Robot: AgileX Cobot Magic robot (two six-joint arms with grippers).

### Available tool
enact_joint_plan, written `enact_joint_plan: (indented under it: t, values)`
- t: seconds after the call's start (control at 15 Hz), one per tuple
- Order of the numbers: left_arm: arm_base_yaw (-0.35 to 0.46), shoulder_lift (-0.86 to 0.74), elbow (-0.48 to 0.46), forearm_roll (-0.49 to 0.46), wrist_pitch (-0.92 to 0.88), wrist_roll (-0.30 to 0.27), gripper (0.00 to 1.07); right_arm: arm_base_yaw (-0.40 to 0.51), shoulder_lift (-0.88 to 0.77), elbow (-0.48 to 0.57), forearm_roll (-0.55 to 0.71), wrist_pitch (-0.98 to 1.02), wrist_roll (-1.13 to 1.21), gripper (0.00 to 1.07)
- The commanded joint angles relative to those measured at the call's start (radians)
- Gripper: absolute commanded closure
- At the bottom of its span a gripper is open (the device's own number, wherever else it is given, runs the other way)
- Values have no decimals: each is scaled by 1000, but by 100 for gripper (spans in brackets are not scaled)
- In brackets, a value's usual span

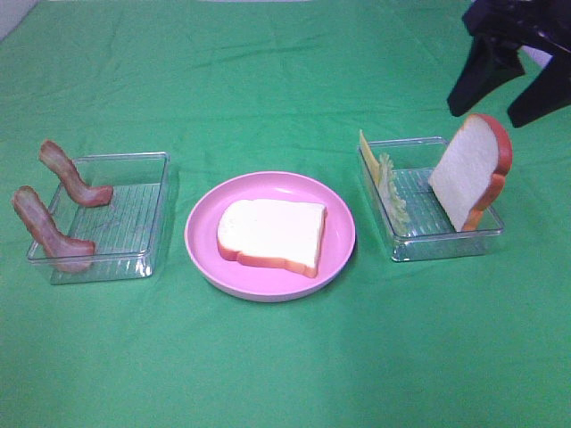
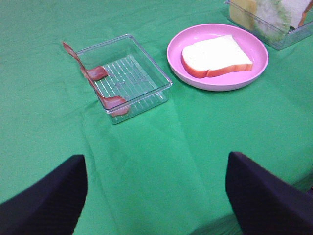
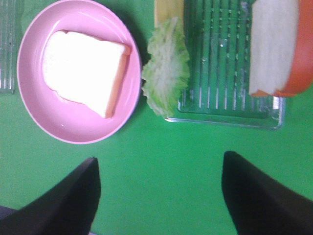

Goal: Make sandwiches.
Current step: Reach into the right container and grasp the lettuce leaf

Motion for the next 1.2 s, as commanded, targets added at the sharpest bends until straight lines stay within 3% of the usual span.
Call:
enact_joint_plan:
  t: [0.07,0.27,0.67,0.87,1.07,1.2]
  values:
    - [-6,-23,2,-1,-10,-4,32,63,63,-62,-18,15,42,41]
    - [-6,-23,2,-1,-10,-4,32,137,230,-197,-49,80,110,42]
    - [-6,-23,2,-1,-10,-4,32,136,473,-348,-88,163,109,42]
    - [-6,-23,2,-1,-10,-4,32,136,553,-373,-93,159,109,43]
    - [-6,-23,2,-1,-10,-4,32,136,588,-373,-143,159,109,57]
    - [-6,-23,2,-1,-10,-4,32,136,585,-373,-159,159,109,74]
